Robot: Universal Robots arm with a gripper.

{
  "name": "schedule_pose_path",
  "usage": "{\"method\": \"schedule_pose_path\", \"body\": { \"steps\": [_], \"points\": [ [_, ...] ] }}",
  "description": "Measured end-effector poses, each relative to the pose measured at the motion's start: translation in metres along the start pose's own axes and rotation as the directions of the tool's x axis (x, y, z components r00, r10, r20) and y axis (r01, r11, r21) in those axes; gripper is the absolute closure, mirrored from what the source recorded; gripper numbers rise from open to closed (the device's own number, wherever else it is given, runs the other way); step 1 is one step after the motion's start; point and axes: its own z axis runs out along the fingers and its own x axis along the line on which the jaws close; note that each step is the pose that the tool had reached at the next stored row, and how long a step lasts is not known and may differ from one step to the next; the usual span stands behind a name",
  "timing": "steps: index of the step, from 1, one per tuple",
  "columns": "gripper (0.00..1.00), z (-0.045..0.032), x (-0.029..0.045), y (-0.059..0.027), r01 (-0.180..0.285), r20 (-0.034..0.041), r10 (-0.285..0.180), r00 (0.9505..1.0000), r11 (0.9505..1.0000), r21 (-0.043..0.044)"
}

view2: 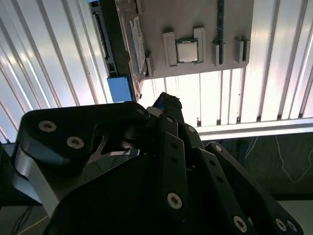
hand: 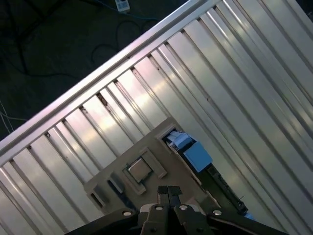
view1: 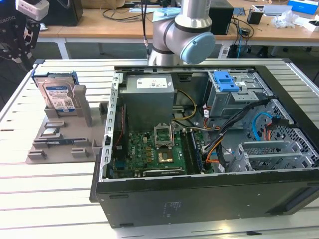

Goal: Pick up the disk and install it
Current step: 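Pick up the disk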

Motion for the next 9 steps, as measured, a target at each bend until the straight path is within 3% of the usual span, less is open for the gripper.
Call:
{"method": "schedule_pose_path", "body": {
  "steps": [4, 9],
  "points": [
    [0.89, 0.0000, 0.0000, 0.0000, 0.054, -0.0017, -0.054, 0.9985, 0.9985, -0.0014],
    [0.89, 0.0000, 0.0000, 0.0000, 0.127, -0.0037, -0.127, 0.9918, 0.9918, -0.0033]
  ]
}}
